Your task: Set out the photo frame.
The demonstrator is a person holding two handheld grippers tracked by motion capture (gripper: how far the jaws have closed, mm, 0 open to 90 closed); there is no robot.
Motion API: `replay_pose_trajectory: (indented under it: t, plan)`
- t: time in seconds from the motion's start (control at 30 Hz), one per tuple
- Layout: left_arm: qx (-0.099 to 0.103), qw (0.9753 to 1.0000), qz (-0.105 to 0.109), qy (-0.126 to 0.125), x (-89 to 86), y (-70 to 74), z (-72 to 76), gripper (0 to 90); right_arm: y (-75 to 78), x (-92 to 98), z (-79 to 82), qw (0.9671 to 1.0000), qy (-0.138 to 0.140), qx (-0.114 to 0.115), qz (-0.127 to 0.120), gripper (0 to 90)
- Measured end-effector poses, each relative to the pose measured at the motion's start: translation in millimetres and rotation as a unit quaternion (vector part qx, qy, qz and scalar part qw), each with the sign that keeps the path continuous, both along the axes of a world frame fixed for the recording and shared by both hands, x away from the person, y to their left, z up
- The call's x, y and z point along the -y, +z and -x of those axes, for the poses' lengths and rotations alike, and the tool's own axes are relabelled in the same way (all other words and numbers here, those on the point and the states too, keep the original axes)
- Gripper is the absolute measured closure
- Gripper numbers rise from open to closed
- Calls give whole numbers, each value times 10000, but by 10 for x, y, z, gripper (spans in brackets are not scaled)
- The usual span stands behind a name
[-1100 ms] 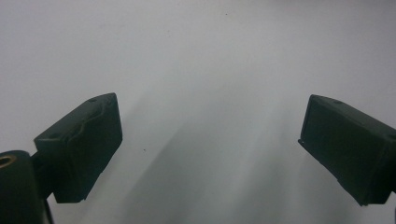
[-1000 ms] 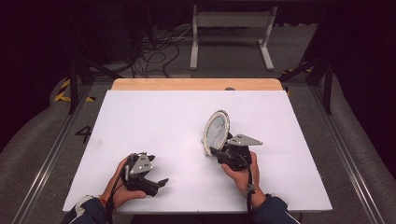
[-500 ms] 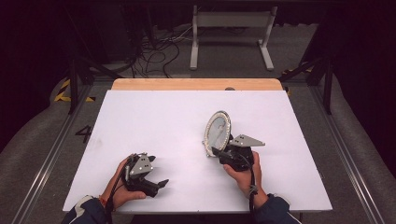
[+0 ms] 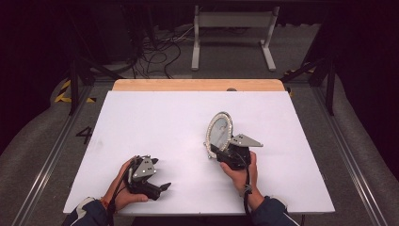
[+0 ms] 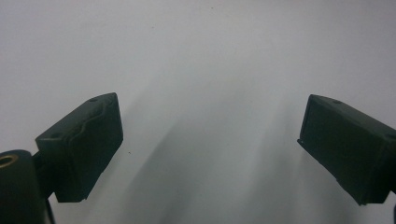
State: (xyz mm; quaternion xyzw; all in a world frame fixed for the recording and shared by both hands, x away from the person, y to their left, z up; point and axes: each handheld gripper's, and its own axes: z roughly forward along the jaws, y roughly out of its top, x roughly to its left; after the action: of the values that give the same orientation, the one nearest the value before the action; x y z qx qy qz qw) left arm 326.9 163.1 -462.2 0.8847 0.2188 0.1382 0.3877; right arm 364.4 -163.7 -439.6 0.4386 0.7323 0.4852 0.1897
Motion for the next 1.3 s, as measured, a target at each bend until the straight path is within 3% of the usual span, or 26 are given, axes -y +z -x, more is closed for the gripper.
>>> replay_pose_trajectory:
  t: [0.3, 0.8, 1.03, 1.3]
  plan:
    - [-28, 9999, -55, -123, 18, -2, 22, 67, -3, 82, -22, 9995, 203, -181, -147, 726]
    - [-29, 9998, -45, -197, 20, 11, 33, 71, 41, 170, -49, 9973, 612, -416, -42, 766]
    - [-63, 9997, 60, -213, 12, 21, 31, 86, 68, 218, -83, 9948, 853, -551, 14, 774]
    - [-148, 9996, 101, -216, 7, 14, 20, 88, 81, 228, -92, 9939, 934, -571, 97, 776]
